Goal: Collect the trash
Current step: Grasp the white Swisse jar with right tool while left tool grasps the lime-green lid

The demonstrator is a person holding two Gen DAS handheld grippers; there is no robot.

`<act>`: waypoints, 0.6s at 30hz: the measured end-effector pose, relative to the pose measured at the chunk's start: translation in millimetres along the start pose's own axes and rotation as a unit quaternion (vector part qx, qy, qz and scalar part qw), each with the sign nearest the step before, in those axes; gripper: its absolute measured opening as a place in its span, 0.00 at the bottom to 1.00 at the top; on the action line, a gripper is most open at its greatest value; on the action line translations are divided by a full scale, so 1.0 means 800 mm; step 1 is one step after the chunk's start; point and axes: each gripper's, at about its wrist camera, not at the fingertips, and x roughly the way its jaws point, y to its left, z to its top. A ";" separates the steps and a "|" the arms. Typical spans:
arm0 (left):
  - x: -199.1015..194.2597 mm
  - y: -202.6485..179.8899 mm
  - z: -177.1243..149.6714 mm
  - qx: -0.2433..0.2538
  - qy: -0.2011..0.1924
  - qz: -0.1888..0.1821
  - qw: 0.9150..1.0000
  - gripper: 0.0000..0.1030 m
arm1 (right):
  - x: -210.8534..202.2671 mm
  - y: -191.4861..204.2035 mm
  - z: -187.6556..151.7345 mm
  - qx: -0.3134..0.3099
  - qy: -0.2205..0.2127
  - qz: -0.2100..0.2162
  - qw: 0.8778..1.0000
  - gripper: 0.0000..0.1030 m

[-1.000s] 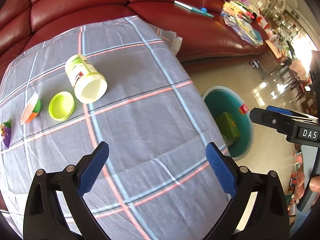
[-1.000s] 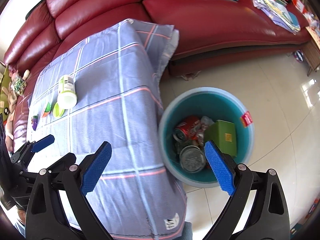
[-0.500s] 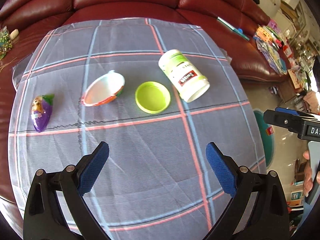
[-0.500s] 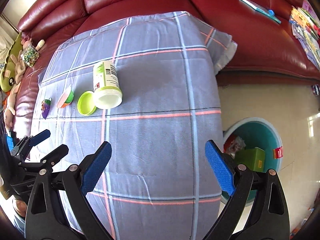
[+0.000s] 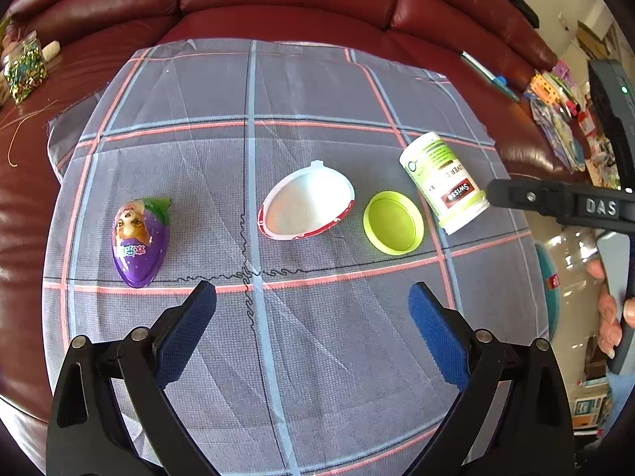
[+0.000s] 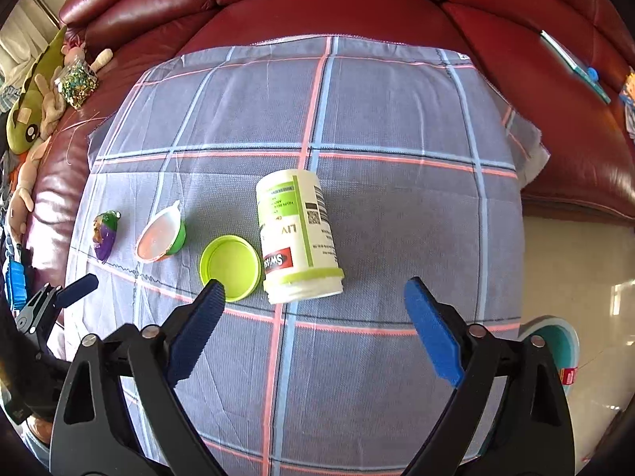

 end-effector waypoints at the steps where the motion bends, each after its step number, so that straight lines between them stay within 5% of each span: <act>1: 0.003 -0.003 0.000 0.004 0.002 -0.002 1.000 0.94 | 0.007 0.002 0.004 -0.001 0.005 0.001 1.000 0.75; 12: 0.033 -0.030 -0.006 0.029 0.021 -0.032 0.999 0.95 | 0.060 0.005 0.018 -0.011 0.026 0.026 0.999 0.49; 18: 0.045 -0.056 0.000 0.042 0.021 -0.052 0.998 0.94 | 0.028 -0.020 0.002 0.004 -0.005 0.027 1.000 0.48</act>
